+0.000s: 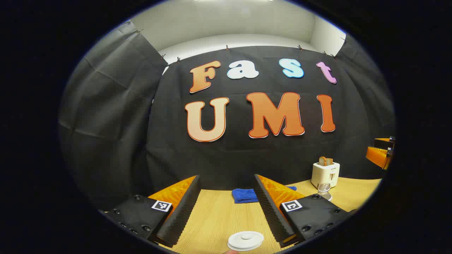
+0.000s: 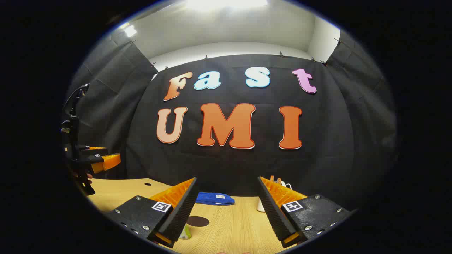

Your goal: Open the teacup lid with one hand, grasp the water bottle and pour water into the teacup with the other hand; after pouring, place the water bottle on the coaster and then close the teacup lid.

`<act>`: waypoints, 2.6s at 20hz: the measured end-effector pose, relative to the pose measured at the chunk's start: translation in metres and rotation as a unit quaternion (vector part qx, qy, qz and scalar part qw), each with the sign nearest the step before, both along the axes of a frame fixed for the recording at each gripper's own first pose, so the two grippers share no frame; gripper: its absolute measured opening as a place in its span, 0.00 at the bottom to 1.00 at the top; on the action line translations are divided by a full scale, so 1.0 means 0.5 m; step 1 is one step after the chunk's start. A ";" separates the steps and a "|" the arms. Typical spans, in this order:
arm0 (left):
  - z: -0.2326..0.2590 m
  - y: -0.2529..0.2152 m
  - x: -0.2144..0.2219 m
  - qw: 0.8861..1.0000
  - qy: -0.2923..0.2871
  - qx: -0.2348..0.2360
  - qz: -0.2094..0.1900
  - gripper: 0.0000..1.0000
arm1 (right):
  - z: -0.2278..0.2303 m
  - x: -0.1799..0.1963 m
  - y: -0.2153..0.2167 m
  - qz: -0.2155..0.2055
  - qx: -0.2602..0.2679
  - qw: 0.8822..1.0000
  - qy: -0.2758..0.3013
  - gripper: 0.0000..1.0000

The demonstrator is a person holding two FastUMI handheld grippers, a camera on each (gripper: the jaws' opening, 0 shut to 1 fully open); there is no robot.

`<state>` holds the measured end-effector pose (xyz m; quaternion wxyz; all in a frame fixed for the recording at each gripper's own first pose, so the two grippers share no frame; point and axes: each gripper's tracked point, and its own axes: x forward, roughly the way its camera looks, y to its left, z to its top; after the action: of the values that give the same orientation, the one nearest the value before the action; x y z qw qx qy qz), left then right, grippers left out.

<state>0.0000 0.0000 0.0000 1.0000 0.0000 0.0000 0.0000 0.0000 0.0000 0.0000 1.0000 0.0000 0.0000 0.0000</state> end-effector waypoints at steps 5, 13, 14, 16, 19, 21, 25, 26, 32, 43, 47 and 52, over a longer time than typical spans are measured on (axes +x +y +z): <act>-0.002 0.005 -0.002 1.000 0.002 0.001 0.001 0.97 | -0.003 0.002 0.004 0.000 -0.004 1.000 0.003 0.98; -0.007 0.000 -0.004 1.000 0.005 -0.004 -0.006 0.96 | -0.004 0.001 0.008 0.001 -0.005 1.000 0.008 0.99; -0.011 -0.001 -0.002 1.000 0.007 -0.005 -0.007 0.96 | -0.007 0.001 0.009 0.001 -0.006 1.000 0.009 0.99; -0.015 -0.002 -0.002 1.000 0.010 -0.009 -0.009 0.96 | -0.009 0.002 0.008 0.000 -0.006 1.000 0.012 0.98; -0.027 -0.001 -0.004 1.000 0.014 -0.014 -0.009 0.96 | -0.015 0.002 0.007 -0.001 -0.005 1.000 0.018 0.99; -0.038 -0.003 -0.003 1.000 0.022 -0.017 -0.013 0.96 | -0.018 0.003 0.007 -0.002 -0.006 1.000 0.019 0.98; -0.086 -0.014 0.000 0.998 0.055 -0.016 -0.025 0.97 | -0.033 0.002 0.011 0.000 -0.006 1.000 0.029 0.98; -0.095 -0.018 -0.001 0.997 0.062 -0.016 -0.030 0.97 | -0.036 0.003 0.012 0.001 -0.007 0.999 0.031 0.99; -0.167 -0.052 -0.004 0.992 0.106 -0.008 -0.061 0.94 | -0.063 0.003 0.024 0.008 -0.007 0.999 0.046 0.99; -0.359 -0.088 -0.012 0.973 0.214 0.008 -0.086 0.82 | -0.116 0.003 0.027 0.012 0.005 0.997 0.079 0.99; -0.388 -0.101 -0.012 0.970 0.225 0.036 -0.090 0.82 | -0.129 0.006 0.030 0.015 0.006 0.996 0.087 0.99; -0.403 -0.112 -0.013 0.968 0.227 0.061 -0.092 0.57 | -0.144 0.011 0.034 0.017 0.006 0.995 0.094 0.99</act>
<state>-0.0063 -0.0560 -0.2014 0.9676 0.0612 0.2267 -0.0924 0.0054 0.0168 -0.0721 0.9954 0.0059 0.0938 0.0168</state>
